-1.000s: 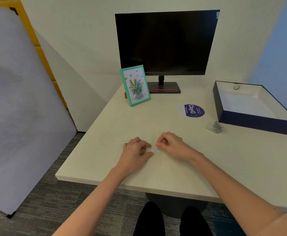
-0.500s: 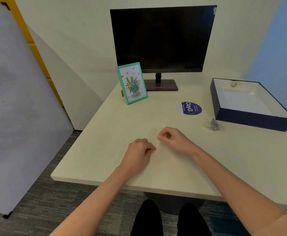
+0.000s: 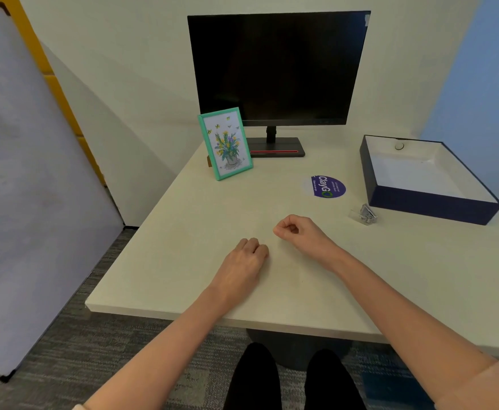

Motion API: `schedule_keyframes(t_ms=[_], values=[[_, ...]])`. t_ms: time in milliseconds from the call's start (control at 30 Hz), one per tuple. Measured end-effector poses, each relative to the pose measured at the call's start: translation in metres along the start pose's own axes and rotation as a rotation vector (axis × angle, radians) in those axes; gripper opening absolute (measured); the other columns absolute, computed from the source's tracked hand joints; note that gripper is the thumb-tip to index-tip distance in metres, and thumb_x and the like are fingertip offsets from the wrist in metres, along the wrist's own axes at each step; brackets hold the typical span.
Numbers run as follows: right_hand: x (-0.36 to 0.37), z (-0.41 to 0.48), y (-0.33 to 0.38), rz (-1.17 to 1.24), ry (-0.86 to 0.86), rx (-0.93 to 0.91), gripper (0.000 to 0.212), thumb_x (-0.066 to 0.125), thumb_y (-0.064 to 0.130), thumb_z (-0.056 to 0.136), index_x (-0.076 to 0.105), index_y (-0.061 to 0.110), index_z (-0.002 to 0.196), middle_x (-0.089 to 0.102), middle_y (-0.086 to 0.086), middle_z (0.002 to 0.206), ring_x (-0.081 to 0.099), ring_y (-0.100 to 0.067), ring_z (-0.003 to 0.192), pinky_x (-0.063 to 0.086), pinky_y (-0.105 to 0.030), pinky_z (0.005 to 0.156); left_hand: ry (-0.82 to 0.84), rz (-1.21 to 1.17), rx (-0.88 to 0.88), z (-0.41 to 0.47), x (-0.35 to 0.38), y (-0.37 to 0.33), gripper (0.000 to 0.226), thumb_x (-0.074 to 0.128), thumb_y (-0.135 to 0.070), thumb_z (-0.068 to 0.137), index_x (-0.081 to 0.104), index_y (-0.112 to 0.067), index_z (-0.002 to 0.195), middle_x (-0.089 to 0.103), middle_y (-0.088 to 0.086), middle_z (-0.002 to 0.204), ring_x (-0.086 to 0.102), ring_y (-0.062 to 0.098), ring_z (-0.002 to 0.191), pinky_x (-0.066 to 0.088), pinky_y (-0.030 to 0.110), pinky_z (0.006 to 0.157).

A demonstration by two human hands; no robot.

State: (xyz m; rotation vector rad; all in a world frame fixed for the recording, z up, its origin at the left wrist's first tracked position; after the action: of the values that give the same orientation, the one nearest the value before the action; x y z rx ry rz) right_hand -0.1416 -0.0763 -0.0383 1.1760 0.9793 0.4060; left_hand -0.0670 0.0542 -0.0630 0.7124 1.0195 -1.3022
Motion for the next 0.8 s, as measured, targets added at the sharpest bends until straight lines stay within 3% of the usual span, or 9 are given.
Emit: schedule_keyframes(t_ms=[100,167,300,367,433,600,800], values=[[-0.002,-0.003,-0.001,0.043,-0.008,0.037,0.004,0.061,0.017,0.092,0.060,0.014,0.090,0.056,0.005,0.081,0.049,-0.005,0.074,0.039,-0.004,0.063,-0.021,-0.130,-0.101,0.000,-0.002,0.006,0.020,0.050,0.000,0.088,0.062,-0.007,0.102,0.060,0.009,0.094,0.056,0.026,0.086,0.041,0.029,0.072],[-0.004,-0.006,-0.001,0.073,-0.010,0.062,0.005,0.061,0.019,0.092,0.060,0.015,0.090,0.055,0.004,0.082,0.048,-0.006,0.075,0.038,-0.010,0.065,-0.088,-0.313,-0.272,0.002,-0.009,0.013,0.017,0.052,-0.005,0.089,0.065,-0.011,0.098,0.061,0.003,0.087,0.057,0.020,0.078,0.039,0.024,0.070],[-0.014,-0.015,0.001,0.161,-0.027,0.117,0.008,0.058,0.020,0.093,0.060,0.013,0.095,0.054,0.005,0.081,0.048,-0.006,0.074,0.039,-0.018,0.069,-0.120,-0.611,-0.546,0.017,-0.020,0.021,0.020,0.054,-0.006,0.087,0.070,-0.015,0.092,0.066,0.001,0.078,0.058,0.013,0.070,0.043,0.015,0.064],[-0.024,-0.022,0.003,0.217,-0.051,0.136,0.007,0.058,0.021,0.094,0.059,0.014,0.094,0.054,0.007,0.082,0.048,-0.007,0.076,0.039,-0.021,0.071,-0.125,-0.748,-0.580,0.031,-0.025,0.013,0.019,0.056,-0.006,0.086,0.070,-0.018,0.089,0.064,0.000,0.074,0.058,0.014,0.067,0.048,0.019,0.069],[-0.038,-0.031,0.003,0.245,-0.096,0.150,0.008,0.058,0.021,0.094,0.060,0.013,0.095,0.054,0.007,0.082,0.048,-0.007,0.076,0.040,-0.022,0.071,-0.109,-0.849,-0.569,0.049,-0.027,-0.004,0.019,0.058,-0.006,0.085,0.070,-0.020,0.088,0.062,-0.001,0.071,0.058,0.014,0.065,0.051,0.029,0.074],[-0.101,-0.067,-0.001,0.211,-0.273,0.145,0.009,0.058,0.022,0.094,0.060,0.015,0.090,0.054,0.008,0.085,0.050,-0.007,0.076,0.044,-0.023,0.074,-0.065,-0.917,-0.418,0.093,-0.029,-0.079,0.018,0.058,-0.005,0.086,0.071,-0.017,0.091,0.060,-0.004,0.070,0.058,0.013,0.067,0.053,0.033,0.078],[-0.211,-0.161,-0.019,0.152,-0.512,0.184,0.010,0.058,0.027,0.093,0.061,0.018,0.090,0.058,0.007,0.086,0.053,-0.010,0.082,0.047,-0.028,0.080,0.056,-1.056,-0.213,0.130,-0.012,-0.216,0.015,0.060,-0.006,0.088,0.070,-0.014,0.097,0.066,-0.001,0.083,0.061,0.011,0.076,0.055,0.028,0.078]])
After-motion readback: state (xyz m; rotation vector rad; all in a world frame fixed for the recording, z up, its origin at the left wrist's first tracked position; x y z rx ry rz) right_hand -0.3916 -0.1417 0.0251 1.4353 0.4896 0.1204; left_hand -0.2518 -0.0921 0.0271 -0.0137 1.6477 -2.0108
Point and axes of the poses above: each hand's wrist, its own z-axis towards the middle knuckle, its own x-axis out of the palm, y = z × x, the point moved 4 cm from there along z, towards the middle knuckle
